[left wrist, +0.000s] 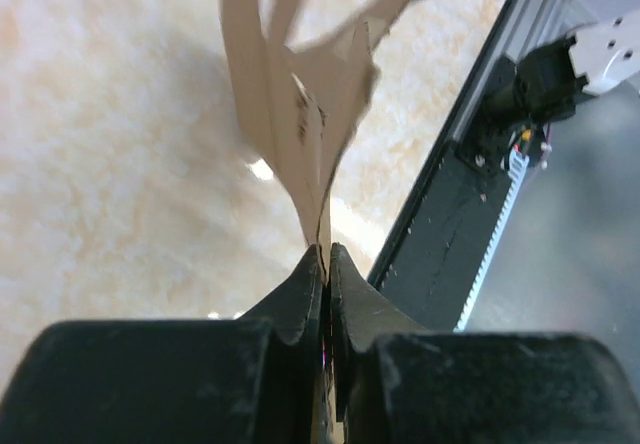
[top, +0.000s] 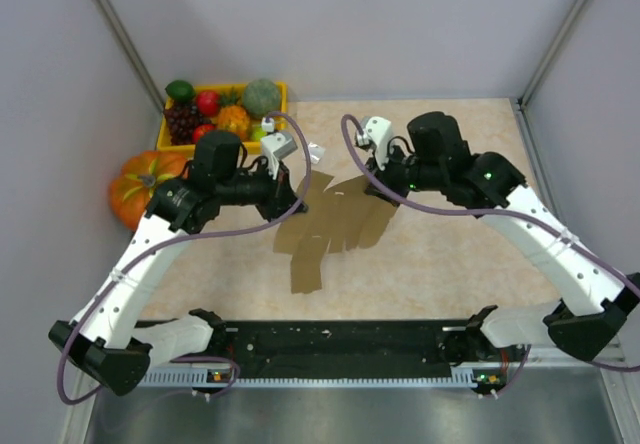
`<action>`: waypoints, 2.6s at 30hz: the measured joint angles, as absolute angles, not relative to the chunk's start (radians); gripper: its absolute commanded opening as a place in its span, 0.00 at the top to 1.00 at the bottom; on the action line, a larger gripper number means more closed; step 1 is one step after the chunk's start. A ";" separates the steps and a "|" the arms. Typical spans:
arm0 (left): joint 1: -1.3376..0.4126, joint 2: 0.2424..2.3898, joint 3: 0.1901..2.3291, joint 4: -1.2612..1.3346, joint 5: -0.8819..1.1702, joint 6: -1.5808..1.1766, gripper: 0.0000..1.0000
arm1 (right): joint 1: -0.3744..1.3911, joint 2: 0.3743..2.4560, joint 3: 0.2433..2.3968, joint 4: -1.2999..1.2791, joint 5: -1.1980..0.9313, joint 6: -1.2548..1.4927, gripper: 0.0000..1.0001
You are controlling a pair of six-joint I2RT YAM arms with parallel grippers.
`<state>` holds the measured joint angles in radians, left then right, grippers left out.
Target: Fold the paper box
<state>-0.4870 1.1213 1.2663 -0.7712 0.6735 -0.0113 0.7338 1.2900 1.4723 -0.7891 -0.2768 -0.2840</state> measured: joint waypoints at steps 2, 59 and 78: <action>-0.487 1.122 1.342 -0.781 0.645 -0.010 0.76 | 0.741 1.280 1.551 -0.877 -0.275 -0.210 1.00; -0.289 1.769 1.023 0.137 0.655 -0.446 0.28 | 0.226 1.280 0.693 -0.131 -0.737 0.391 1.00; -0.263 1.881 0.987 0.597 0.904 -0.651 0.93 | 0.226 1.276 0.694 -0.110 -0.761 0.416 0.47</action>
<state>-0.2626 1.8809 0.9871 0.5972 0.9035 -0.6514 0.2260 1.2758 0.6937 -0.1101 -0.7612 0.4156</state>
